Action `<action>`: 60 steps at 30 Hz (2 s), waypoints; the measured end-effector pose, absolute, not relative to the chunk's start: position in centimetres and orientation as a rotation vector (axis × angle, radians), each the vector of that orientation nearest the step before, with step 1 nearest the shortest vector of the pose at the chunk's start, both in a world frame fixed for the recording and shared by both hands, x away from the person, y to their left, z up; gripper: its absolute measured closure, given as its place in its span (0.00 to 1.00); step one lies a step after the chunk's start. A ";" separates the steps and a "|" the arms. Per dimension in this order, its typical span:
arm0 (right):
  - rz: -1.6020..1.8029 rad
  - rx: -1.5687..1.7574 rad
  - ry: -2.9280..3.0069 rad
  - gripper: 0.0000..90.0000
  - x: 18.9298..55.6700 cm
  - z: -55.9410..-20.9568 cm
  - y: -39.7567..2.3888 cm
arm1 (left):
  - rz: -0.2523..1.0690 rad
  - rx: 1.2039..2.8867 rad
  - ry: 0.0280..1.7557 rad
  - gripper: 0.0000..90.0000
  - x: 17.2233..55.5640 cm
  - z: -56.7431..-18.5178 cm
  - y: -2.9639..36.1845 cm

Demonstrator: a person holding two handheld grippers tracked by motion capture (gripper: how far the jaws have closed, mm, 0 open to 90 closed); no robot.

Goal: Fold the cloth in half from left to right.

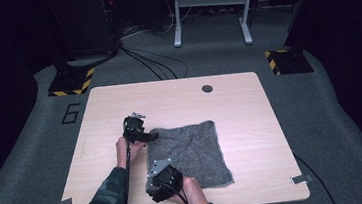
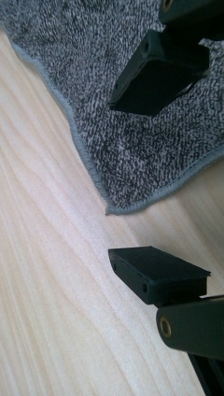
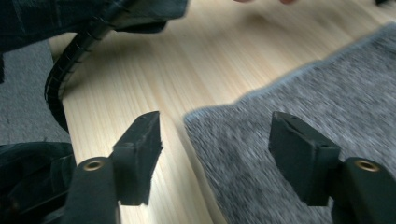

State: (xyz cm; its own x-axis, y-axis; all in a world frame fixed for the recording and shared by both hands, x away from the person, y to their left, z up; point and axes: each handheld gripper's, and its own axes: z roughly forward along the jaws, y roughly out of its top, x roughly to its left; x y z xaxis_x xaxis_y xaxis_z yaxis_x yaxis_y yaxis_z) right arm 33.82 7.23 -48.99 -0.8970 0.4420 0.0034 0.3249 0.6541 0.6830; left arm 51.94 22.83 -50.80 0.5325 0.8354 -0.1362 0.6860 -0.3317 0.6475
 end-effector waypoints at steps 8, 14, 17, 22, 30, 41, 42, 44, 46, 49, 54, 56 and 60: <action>0.998 0.583 2.727 0.55 33.7 -50.3 9.4 | 0.309 2.127 1.224 0.36 52.2 -51.0 22.5; 0.968 0.571 2.718 0.76 33.8 -50.9 9.6 | 0.328 2.159 1.180 0.52 52.2 -50.9 22.2; 0.944 0.589 2.735 0.82 33.7 -51.0 9.5 | 0.333 2.172 1.159 0.62 52.1 -50.9 21.8; 0.964 0.574 2.721 0.92 33.9 -51.1 9.5 | 0.349 2.187 1.130 0.74 52.1 -50.9 21.4; 1.005 0.593 2.709 0.96 33.5 -50.9 8.9 | 0.355 2.194 1.126 0.89 52.2 -50.9 21.1; 1.167 0.676 2.643 0.97 33.2 -48.4 5.9 | 0.369 2.184 1.148 0.90 52.7 -49.9 21.2; 1.188 0.685 2.627 0.97 33.1 -48.2 5.7 | 0.379 2.186 1.147 0.90 52.7 -49.6 21.1; 1.202 0.709 2.614 0.97 33.1 -47.9 5.3 | 0.386 2.189 1.146 0.90 52.8 -49.4 21.1; 1.227 0.730 2.605 0.97 33.2 -47.6 5.1 | 0.392 2.190 1.154 0.90 52.9 -49.1 21.2; 1.256 0.731 2.596 0.97 33.4 -47.3 4.9 | 0.409 2.182 1.167 0.90 53.2 -48.5 21.5; 1.347 0.741 2.558 0.97 33.5 -46.0 5.1 | 0.449 2.200 1.160 0.90 53.6 -46.7 21.7; 1.378 0.734 2.549 0.97 33.6 -45.5 5.3 | 0.475 2.217 1.151 0.90 53.6 -46.2 21.7; 1.437 0.717 2.530 0.97 33.6 -44.4 5.7 | 0.509 2.281 1.144 0.90 54.0 -44.1 22.0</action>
